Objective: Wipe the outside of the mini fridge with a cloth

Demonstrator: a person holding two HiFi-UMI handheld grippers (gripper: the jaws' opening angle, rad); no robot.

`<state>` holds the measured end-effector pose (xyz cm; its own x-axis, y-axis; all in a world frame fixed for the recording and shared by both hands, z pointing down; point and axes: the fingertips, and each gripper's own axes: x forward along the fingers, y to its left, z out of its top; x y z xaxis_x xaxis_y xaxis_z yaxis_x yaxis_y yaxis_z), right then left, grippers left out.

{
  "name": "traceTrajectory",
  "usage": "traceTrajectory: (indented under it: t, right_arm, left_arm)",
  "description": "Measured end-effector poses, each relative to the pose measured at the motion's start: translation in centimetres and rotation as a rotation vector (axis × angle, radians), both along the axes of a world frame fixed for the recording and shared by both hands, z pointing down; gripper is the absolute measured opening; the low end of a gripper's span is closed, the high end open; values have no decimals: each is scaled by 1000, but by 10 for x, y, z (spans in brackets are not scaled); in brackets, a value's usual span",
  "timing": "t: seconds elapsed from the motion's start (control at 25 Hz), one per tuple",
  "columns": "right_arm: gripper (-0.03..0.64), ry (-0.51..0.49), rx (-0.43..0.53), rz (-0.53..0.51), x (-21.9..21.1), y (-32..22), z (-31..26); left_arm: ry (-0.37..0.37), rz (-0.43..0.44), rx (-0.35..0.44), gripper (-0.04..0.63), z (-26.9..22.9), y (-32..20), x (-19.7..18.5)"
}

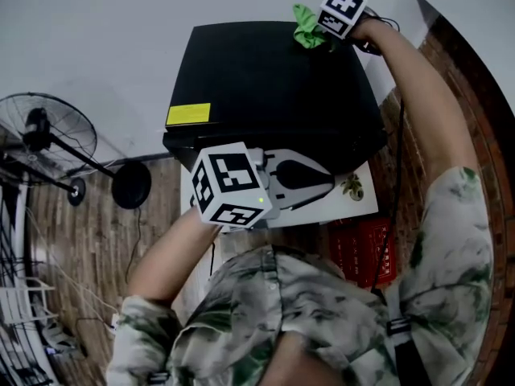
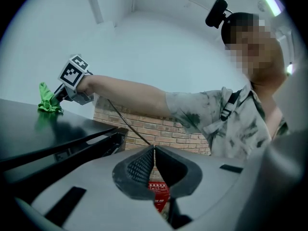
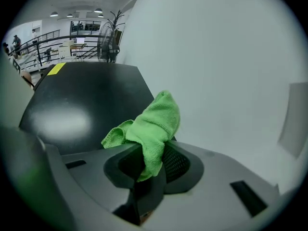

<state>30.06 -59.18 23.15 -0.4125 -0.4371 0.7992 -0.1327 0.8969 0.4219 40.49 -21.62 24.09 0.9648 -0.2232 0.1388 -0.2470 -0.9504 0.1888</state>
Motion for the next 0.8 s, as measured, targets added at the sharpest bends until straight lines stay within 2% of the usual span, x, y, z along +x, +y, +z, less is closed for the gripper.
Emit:
traceTrajectory:
  t: [0.32,0.6,0.8]
  right_arm:
    - [106,-22,17,104,69,-25,-3]
    - [106,-37,37,133,103,-31,-4]
    - [106,-153,54,128,115,-29,-23]
  left_arm:
    - [-10,8,-8,28,4,-3,18]
    - [-16,7,-12,28,6,-5,34]
    - [-14,-4,-14,28,7,-6,46]
